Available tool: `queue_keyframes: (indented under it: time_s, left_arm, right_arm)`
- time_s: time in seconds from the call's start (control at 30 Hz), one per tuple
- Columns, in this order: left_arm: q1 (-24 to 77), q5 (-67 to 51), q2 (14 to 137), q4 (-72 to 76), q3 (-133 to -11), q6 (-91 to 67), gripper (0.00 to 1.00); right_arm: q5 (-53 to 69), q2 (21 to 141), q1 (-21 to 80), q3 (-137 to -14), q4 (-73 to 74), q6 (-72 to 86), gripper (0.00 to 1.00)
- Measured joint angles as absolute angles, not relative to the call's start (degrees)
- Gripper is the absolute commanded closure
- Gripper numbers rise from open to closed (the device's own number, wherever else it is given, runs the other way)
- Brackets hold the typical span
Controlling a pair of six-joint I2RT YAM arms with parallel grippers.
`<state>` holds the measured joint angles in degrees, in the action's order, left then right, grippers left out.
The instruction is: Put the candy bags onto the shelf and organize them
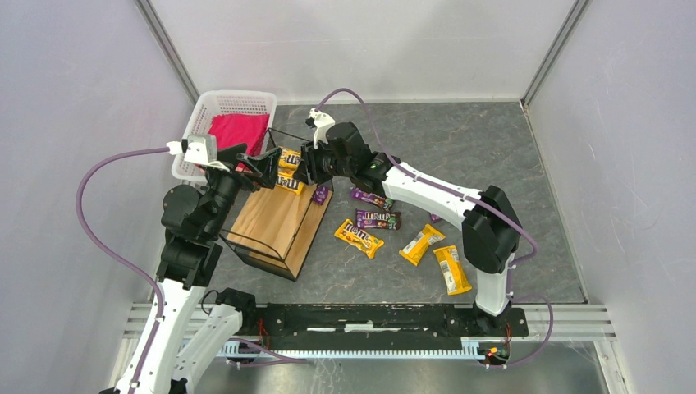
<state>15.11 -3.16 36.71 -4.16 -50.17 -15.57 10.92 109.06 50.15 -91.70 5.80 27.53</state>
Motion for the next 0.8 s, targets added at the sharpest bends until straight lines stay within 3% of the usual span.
queue_keyframes:
  time_s: [0.33, 0.8]
  left_arm:
    - [15.11, -3.2, 36.73, -4.16, -50.17, -15.57, 0.0]
    - [15.11, -3.36, 36.84, -4.16, -50.17, -15.57, 0.0]
  right_arm:
    - [7.27, 109.06, 50.13, -91.79, 7.99, 24.25, 0.75]
    - [5.85, 109.06, 50.15, -93.8, 9.43, 18.48, 0.71]
